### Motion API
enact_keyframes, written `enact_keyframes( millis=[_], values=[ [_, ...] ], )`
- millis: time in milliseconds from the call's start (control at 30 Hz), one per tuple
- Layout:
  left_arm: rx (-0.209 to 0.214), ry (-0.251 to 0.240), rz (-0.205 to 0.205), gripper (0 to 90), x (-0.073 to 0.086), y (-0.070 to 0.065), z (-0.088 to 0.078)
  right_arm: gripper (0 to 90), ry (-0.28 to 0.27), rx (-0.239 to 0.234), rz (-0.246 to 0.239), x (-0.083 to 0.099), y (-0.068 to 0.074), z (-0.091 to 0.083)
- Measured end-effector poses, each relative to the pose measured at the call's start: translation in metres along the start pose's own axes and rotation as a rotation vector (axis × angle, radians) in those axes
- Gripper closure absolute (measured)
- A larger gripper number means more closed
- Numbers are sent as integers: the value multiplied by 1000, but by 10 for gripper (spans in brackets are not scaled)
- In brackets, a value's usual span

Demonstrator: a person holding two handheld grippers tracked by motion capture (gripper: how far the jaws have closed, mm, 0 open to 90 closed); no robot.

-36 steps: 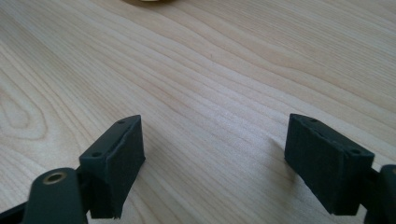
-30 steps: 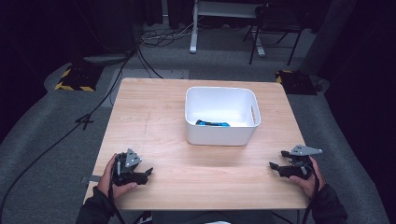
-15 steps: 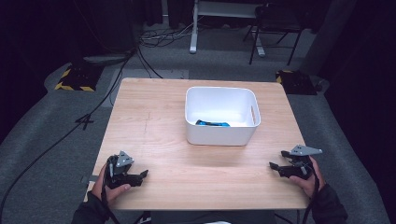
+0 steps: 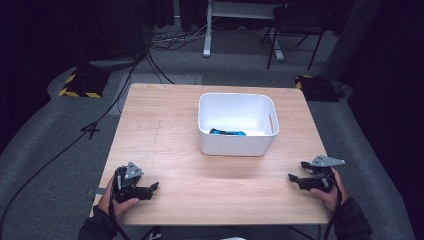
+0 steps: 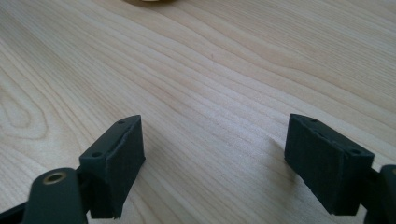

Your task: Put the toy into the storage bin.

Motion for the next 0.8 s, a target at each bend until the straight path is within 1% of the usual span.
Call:
enact_keyframes(
  millis=[300, 367, 500, 533, 567, 800],
  values=[
    [-1, 3, 2, 154, 0, 0, 0, 198, -2, 1, 5, 0, 0, 0],
    [-5, -5, -2, 153, -1, 0, 1, 198, -1, 1, 4, 0, 0, 0],
    [-5, -5, -2, 153, -1, 0, 1, 198, -1, 1, 6, 0, 0, 0],
    [-5, -5, -3, 153, -1, 0, 1, 198, 1, 1, -1, 0, 0, 0],
    [-5, -5, -3, 153, -1, 0, 1, 198, -1, 1, 6, 0, 0, 0],
    [-6, -5, -3, 153, -1, 0, 1, 198, -2, 0, 5, 0, 0, 0]
  ],
)
Point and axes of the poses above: each handheld gripper's, and its own axes: z roughly forward along the jaws, x roughly out of its underside, y roughly to its left, the point moved 6 cm from there along z, roughly forward along the jaws, and after that the axes turned 6 degrees about -y, right-handed, at the moved point
